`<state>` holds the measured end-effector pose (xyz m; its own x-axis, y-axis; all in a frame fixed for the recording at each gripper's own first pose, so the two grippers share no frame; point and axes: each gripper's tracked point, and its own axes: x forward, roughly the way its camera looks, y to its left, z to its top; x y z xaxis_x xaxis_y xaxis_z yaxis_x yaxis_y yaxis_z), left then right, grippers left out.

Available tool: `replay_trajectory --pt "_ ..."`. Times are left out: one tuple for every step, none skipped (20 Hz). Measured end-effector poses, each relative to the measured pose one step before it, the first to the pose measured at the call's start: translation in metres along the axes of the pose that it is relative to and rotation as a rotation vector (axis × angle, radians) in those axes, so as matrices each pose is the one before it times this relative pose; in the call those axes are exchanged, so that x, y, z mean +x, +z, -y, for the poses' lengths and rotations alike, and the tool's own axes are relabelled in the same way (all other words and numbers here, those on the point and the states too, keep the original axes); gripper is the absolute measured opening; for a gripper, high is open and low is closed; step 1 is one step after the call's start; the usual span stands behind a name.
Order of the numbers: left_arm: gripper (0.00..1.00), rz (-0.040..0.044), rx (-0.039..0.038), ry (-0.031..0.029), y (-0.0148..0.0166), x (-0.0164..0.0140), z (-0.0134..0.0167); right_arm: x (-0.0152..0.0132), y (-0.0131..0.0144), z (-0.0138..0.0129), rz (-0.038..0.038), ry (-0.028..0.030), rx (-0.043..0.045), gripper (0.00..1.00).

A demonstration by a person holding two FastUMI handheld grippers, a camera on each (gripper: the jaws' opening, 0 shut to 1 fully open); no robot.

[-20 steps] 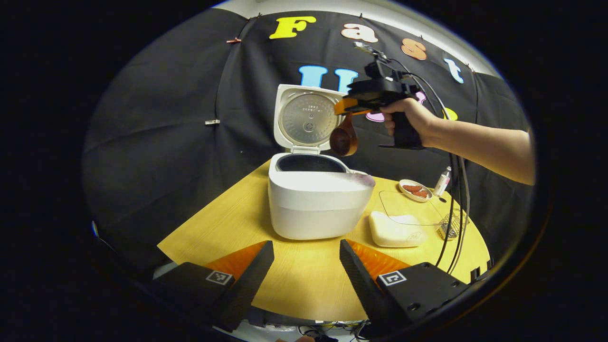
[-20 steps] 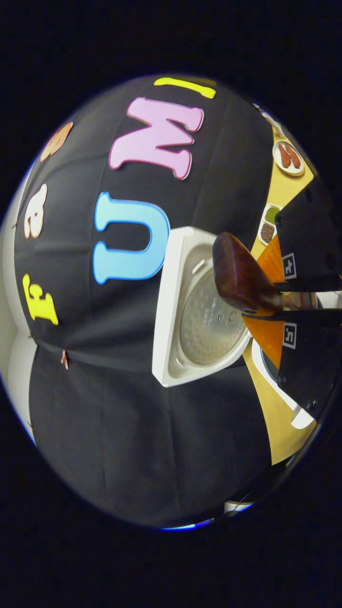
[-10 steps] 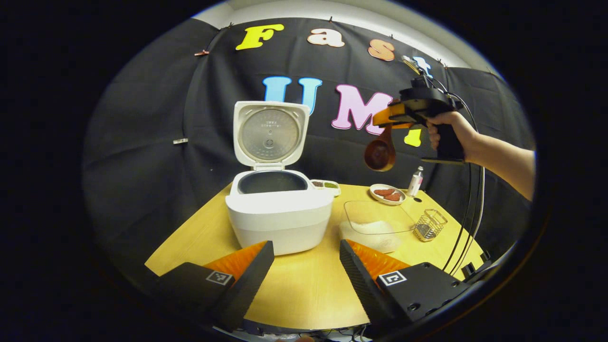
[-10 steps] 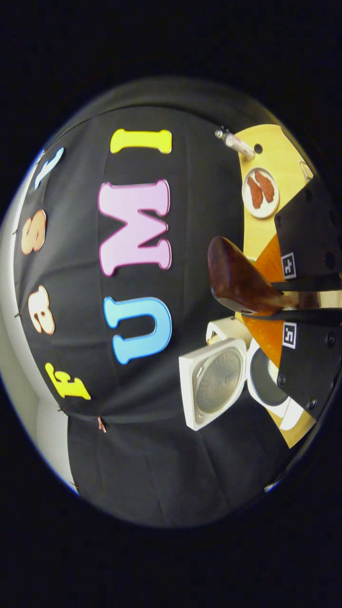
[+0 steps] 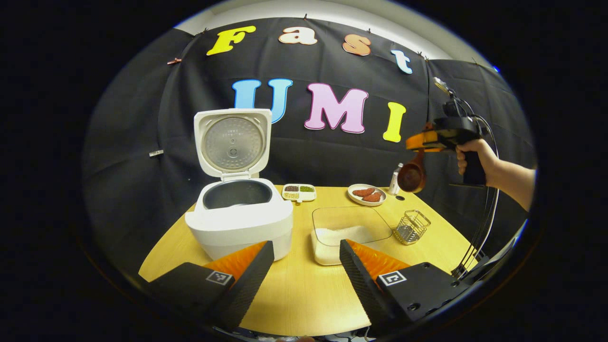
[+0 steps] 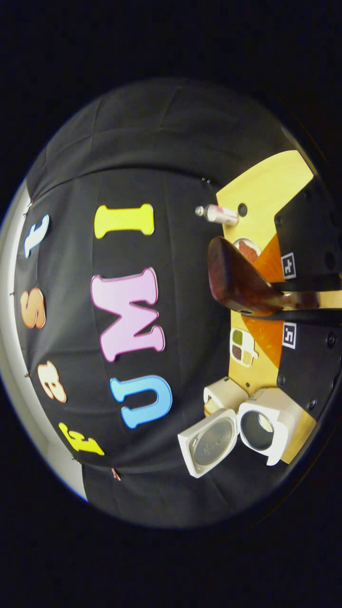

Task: Close the left gripper, press the button to open the rice cooker; take a wooden spoon from the chopstick holder with the right hand, scoop a spoonful of rice and pour it into the rice cooker, then put the wooden spoon back into the chopstick holder.

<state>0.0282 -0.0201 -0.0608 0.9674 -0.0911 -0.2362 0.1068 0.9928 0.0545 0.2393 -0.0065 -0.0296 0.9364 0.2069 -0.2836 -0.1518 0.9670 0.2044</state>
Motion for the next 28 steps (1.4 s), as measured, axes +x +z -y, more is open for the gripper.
replay_trajectory --pt "0.96 -0.00058 -0.00238 0.00199 0.00276 0.00365 0.00568 -0.00022 -0.00505 0.01772 -0.00721 -0.0206 0.00958 0.18" --pt "0.96 -0.00066 -0.00069 0.00578 0.00317 0.00355 0.00568 0.00076 -0.00655 0.01604 -0.01029 -0.01649 0.01331 0.18" --pt "0.96 -0.00155 -0.00021 0.00869 0.00223 0.00221 0.00551 0.0017 -0.00615 0.01584 -0.00988 -0.01604 0.01651 0.18" --pt "0.96 0.00083 -0.00212 0.00994 0.00256 0.00175 0.00532 0.00284 -0.00738 0.01381 -0.01019 -0.01433 0.02015 0.18" --pt "0.96 0.00157 -0.00301 0.01275 0.00254 0.00285 0.00408 0.0042 -0.00832 0.01296 -0.01285 -0.00959 0.02418 0.18" --pt "0.96 0.00334 -0.00206 0.01724 0.00311 0.00284 0.0031 0.00429 -0.00863 0.01148 -0.01481 -0.01123 0.01933 0.18" --pt "0.96 0.00325 0.00013 0.02309 0.00319 0.00237 0.00129 0.00604 -0.00966 0.01174 -0.0183 -0.01047 0.01981 0.18" --pt "0.96 0.00231 -0.00219 0.02165 0.00348 0.00128 0.00129 0.00613 -0.0101 0.01023 -0.01946 -0.00771 0.02069 0.18" --pt "0.96 0.00054 -0.00659 0.0167 0.00261 0.00148 0.00194 0.00573 -0.01012 0.0081 -0.02809 -0.0052 0.02921 0.18" --pt "0.96 0.00158 -0.01116 0.01592 0.00291 0.00046 0.0006 0.00573 -0.01079 0.00638 -0.03042 -0.00101 0.0346 0.18" --pt "0.96 -0.0025 -0.01469 0.01808 0.00227 0.00109 -0.0001 0.00672 -0.00956 0.00484 -0.02268 0.00194 0.03286 0.18" --pt "0.96 -0.00394 -0.01127 0.01619 0.00191 -0.00014 -0.00201 0.0071 -0.00831 0.00493 -0.01956 0.00091 0.02266 0.18" --pt "0.96 -0.00941 -0.01212 0.02496 -0.00029 -0.00061 -0.00255 0.00761 -0.00772 0.00495 -0.01162 -0.00258 0.00813 0.18" --pt "0.96 0.00143 -0.0105 0.02456 0.00195 -0.00262 -0.00305 0.00649 -0.00827 0.00543 -0.01294 -0.00732 -0.00128 0.18" --pt "0.96 0.00317 -0.00387 0.0198 0.00307 -0.00179 -0.0024 0.00466 -0.00445 0.00318 -0.00549 -0.00167 -0.00297 0.18" --pt "0.96 0.00005 0.00176 0.01955 0.00132 -0.00131 -0.00243 0.00508 -0.00421 -0.00066 -0.00389 0.0073 0.00374 0.18" --pt "0.96 -0.00084 0.00564 0.02361 -0.00193 -0.00241 -0.00336 0.00382 -0.00557 -0.00231 -0.00815 0.01268 0.01466 0.18" --pt "0.96 0.0003 0.0023 0.02115 0.00002 -0.00159 -0.00387 0.00406 -0.0056 -0.00162 -0.01013 0.01282 0.02018 0.18" --pt "0.96 0.00039 -0.00197 0.01701 -0.00092 -0.00138 -0.00368 0.00433 -0.00637 0.00167 -0.01201 -0.00258 0.00488 0.18" --pt "0.96 -0.00248 -0.0056 0.01913 0.00024 -0.00072 -0.0037 0.00401 0.00582 0.00284 0.03379 -0.0025 0.0091 0.18" --pt "0.96 0.00231 -0.0044 0.01512 0.00116 -0.00068 -0.00231 -0.00032 0.00022 0.00126 0.00546 -0.00413 0.01325 0.18" --pt "0.96 0.01187 -0.00554 0.01393 0.00496 -0.00178 -0.00176 0.00256 -0.00072 0.00188 -0.01285 -0.00366 0.01182 0.19" --pt "0.96 0.01764 -0.00328 0.00356 0.00599 -0.00164 0.00054 -0.00417 -0.00743 0.00311 -0.01834 -0.00239 0.01036 0.21" --pt "0.96 0.0174 0.002 -0.00091 0.00643 -0.00015 0.00125 -0.00074 -0.00633 0.00019 -0.01638 0.00342 0.00722 0.21" --pt "0.96 0.01308 0.007 -0.00233 0.00537 0.00137 -0.00007 -0.00342 0.00013 0.00189 0.00618 -0.00601 -0.00359 0.22" --pt "0.96 0.01103 0.00988 -0.00393 0.00598 0.00335 -0.00064 -0.0022 0.00128 0.0016 0.01427 -0.00387 -0.00586 0.23" --pt "0.96 0.01098 0.00757 -0.00493 0.0064 0.00405 -0.00222 -0.00242 0.00184 0.00169 0.01115 -0.00544 -0.00408 0.29" --pt "0.96 0.01209 0.00002 -0.00681 0.00901 0.00282 -0.00262 -0.00348 -0.00053 0.00056 0.00008 -0.00231 0.00374 0.43"
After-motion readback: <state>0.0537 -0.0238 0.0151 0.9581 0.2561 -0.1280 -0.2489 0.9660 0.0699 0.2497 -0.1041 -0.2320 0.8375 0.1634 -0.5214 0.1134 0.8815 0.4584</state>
